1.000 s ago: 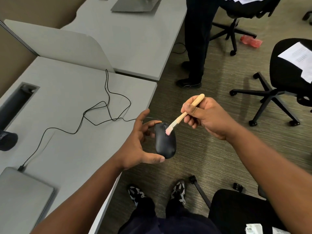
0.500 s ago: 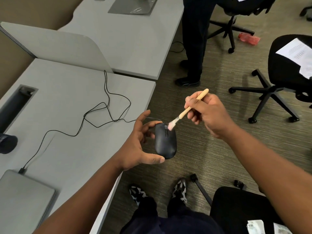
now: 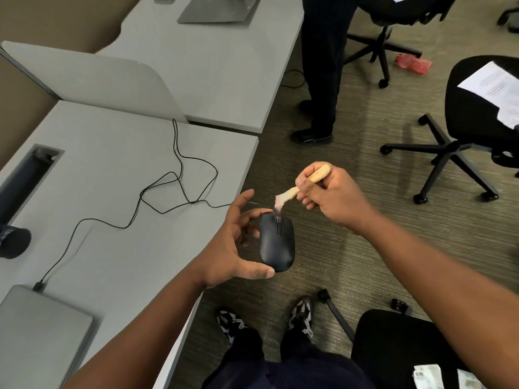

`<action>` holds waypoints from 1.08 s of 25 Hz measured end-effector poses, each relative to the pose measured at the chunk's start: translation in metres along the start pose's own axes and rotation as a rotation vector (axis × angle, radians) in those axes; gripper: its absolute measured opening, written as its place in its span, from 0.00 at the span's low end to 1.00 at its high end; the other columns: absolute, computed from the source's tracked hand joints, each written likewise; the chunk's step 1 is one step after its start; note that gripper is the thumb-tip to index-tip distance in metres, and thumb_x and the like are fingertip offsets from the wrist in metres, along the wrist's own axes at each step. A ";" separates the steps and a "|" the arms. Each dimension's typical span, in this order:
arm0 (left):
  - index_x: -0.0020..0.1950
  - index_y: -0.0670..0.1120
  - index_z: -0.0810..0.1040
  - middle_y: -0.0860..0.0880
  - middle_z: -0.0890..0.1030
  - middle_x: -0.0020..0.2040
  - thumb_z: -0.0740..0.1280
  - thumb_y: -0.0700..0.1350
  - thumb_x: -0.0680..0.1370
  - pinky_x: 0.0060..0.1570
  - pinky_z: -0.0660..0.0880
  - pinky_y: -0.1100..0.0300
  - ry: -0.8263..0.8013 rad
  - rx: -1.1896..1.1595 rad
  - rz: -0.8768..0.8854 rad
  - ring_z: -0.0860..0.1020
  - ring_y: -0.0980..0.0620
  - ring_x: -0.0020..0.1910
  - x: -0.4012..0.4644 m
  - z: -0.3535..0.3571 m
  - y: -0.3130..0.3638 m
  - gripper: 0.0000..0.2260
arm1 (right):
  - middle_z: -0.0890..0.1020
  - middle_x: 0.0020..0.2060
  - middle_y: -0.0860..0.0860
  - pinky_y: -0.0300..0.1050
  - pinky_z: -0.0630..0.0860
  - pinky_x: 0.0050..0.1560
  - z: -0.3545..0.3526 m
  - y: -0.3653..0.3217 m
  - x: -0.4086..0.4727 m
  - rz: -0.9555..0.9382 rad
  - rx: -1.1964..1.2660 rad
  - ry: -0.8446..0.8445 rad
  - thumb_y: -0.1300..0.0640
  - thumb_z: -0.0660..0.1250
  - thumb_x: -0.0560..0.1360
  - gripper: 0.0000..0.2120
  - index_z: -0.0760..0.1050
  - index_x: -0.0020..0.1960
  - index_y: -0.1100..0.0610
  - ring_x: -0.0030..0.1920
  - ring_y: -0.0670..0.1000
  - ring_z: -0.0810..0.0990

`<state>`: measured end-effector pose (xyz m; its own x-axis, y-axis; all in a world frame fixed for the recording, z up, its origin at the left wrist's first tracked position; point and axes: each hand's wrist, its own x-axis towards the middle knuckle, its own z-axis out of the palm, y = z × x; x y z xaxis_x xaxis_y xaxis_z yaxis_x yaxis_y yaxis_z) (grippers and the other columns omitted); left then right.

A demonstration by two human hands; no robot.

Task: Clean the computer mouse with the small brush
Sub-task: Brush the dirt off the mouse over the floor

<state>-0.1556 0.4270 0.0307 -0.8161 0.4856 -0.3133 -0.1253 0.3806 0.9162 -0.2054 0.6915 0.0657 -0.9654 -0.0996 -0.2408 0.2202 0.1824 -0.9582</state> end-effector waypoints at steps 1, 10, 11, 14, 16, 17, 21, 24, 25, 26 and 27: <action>0.87 0.62 0.48 0.52 0.74 0.77 0.87 0.46 0.62 0.70 0.76 0.42 -0.001 -0.005 0.001 0.77 0.40 0.68 0.001 0.000 0.000 0.65 | 0.86 0.37 0.53 0.41 0.81 0.39 0.000 0.000 -0.001 -0.010 0.005 0.030 0.56 0.70 0.82 0.04 0.80 0.48 0.54 0.37 0.47 0.83; 0.86 0.64 0.47 0.64 0.74 0.73 0.87 0.44 0.64 0.65 0.75 0.62 -0.065 0.075 0.027 0.78 0.52 0.68 0.006 -0.002 -0.002 0.64 | 0.83 0.29 0.50 0.38 0.75 0.29 -0.007 -0.013 -0.005 0.035 0.027 -0.132 0.48 0.71 0.81 0.10 0.77 0.46 0.52 0.29 0.46 0.79; 0.85 0.65 0.47 0.64 0.74 0.74 0.87 0.44 0.64 0.67 0.75 0.58 -0.063 0.084 0.032 0.78 0.52 0.68 0.006 -0.002 -0.003 0.64 | 0.84 0.30 0.50 0.39 0.76 0.30 -0.006 -0.014 -0.004 -0.011 -0.064 -0.117 0.48 0.71 0.81 0.09 0.77 0.46 0.51 0.30 0.47 0.79; 0.85 0.67 0.48 0.63 0.74 0.74 0.87 0.46 0.63 0.69 0.75 0.53 -0.057 0.097 0.041 0.78 0.50 0.69 0.005 -0.001 -0.005 0.63 | 0.85 0.35 0.52 0.51 0.81 0.35 -0.001 -0.012 -0.007 -0.184 -0.371 -0.073 0.48 0.70 0.82 0.07 0.78 0.47 0.51 0.34 0.54 0.82; 0.85 0.68 0.48 0.64 0.73 0.74 0.87 0.46 0.64 0.67 0.74 0.60 -0.065 0.102 0.030 0.77 0.52 0.69 0.006 -0.002 -0.005 0.63 | 0.85 0.35 0.54 0.51 0.80 0.35 0.000 -0.013 -0.012 -0.267 -0.368 -0.028 0.49 0.70 0.82 0.08 0.79 0.47 0.52 0.34 0.55 0.82; 0.84 0.68 0.47 0.65 0.73 0.74 0.87 0.46 0.64 0.65 0.74 0.66 -0.068 0.107 0.024 0.77 0.53 0.69 0.006 -0.002 -0.005 0.63 | 0.84 0.34 0.52 0.47 0.78 0.33 -0.001 -0.015 -0.014 -0.287 -0.297 -0.031 0.48 0.70 0.81 0.08 0.79 0.47 0.51 0.32 0.53 0.81; 0.85 0.66 0.46 0.65 0.74 0.73 0.87 0.47 0.64 0.65 0.73 0.68 -0.074 0.126 0.031 0.77 0.56 0.69 0.006 -0.003 -0.003 0.64 | 0.84 0.31 0.47 0.34 0.75 0.33 -0.002 -0.028 -0.019 -0.227 -0.233 -0.278 0.43 0.69 0.79 0.10 0.78 0.43 0.48 0.30 0.41 0.80; 0.86 0.65 0.47 0.65 0.73 0.74 0.87 0.48 0.63 0.69 0.73 0.57 -0.070 0.146 0.050 0.77 0.56 0.70 0.006 -0.001 -0.002 0.64 | 0.85 0.33 0.46 0.37 0.77 0.33 0.002 -0.029 -0.017 -0.222 -0.333 -0.272 0.43 0.70 0.80 0.09 0.78 0.44 0.46 0.31 0.42 0.81; 0.86 0.66 0.47 0.64 0.73 0.74 0.87 0.48 0.63 0.69 0.73 0.55 -0.067 0.147 0.052 0.77 0.55 0.70 0.005 -0.001 -0.002 0.64 | 0.85 0.34 0.48 0.40 0.78 0.33 0.002 -0.028 -0.015 -0.228 -0.361 -0.240 0.44 0.70 0.80 0.09 0.78 0.45 0.46 0.32 0.46 0.82; 0.86 0.66 0.47 0.64 0.73 0.74 0.88 0.48 0.63 0.69 0.73 0.55 -0.065 0.147 0.052 0.77 0.55 0.70 0.005 0.000 -0.003 0.64 | 0.85 0.34 0.50 0.43 0.79 0.33 0.002 -0.026 -0.014 -0.237 -0.388 -0.213 0.45 0.70 0.81 0.08 0.78 0.45 0.46 0.33 0.49 0.82; 0.86 0.66 0.47 0.64 0.73 0.74 0.88 0.48 0.63 0.69 0.73 0.56 -0.065 0.147 0.049 0.77 0.55 0.70 0.004 0.000 -0.005 0.64 | 0.84 0.34 0.51 0.43 0.78 0.33 0.002 -0.023 -0.013 -0.253 -0.415 -0.191 0.46 0.69 0.81 0.07 0.78 0.46 0.47 0.32 0.50 0.81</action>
<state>-0.1585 0.4271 0.0253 -0.7805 0.5543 -0.2890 0.0015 0.4640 0.8858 -0.1976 0.6861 0.0908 -0.9300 -0.3607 -0.0705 -0.1280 0.4977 -0.8578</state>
